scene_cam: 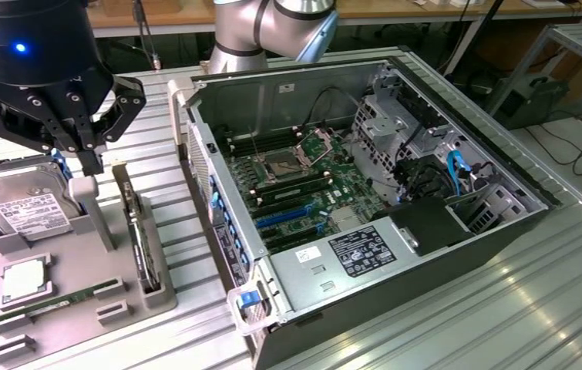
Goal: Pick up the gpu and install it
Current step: 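Pick up the gpu and move the gpu toward the slot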
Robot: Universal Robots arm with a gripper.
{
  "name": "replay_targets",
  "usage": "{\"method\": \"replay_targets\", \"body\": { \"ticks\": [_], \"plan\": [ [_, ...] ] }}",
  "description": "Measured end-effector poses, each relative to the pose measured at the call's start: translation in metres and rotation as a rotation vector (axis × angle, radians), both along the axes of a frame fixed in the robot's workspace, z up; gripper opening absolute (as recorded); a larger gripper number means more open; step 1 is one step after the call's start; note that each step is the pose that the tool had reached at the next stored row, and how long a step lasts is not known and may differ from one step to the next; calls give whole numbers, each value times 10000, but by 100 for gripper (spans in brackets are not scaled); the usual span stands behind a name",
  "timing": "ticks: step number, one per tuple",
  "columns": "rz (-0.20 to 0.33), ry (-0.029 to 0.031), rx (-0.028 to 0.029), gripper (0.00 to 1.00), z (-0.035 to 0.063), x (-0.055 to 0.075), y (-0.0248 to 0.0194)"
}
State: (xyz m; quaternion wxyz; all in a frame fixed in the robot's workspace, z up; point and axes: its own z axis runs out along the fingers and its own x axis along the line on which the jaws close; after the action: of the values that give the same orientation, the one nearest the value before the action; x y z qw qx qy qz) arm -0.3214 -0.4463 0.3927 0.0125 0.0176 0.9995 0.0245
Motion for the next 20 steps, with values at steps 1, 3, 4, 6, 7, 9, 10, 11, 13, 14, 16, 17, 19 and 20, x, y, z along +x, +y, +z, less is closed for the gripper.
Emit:
{"method": "replay_targets", "body": {
  "ticks": [1, 3, 4, 6, 7, 9, 10, 11, 13, 14, 16, 17, 19, 20],
  "plan": [
    [0, 0, 0, 11, 0, 0, 0],
    [0, 0, 0, 11, 0, 0, 0],
    [0, 0, 0, 11, 0, 0, 0],
    [0, 0, 0, 11, 0, 0, 0],
    [0, 0, 0, 11, 0, 0, 0],
    [0, 0, 0, 11, 0, 0, 0],
    [0, 0, 0, 17, 0, 0, 0],
    [0, -1, 0, 24, 0, 0, 0],
    [0, 0, 0, 36, 0, 0, 0],
    [0, 0, 0, 42, 0, 0, 0],
    [-1, 0, 0, 48, 0, 0, 0],
    [0, 0, 0, 54, 0, 0, 0],
    [0, 0, 0, 60, 0, 0, 0],
    [2, 0, 0, 60, 0, 0, 0]
  ]
}}
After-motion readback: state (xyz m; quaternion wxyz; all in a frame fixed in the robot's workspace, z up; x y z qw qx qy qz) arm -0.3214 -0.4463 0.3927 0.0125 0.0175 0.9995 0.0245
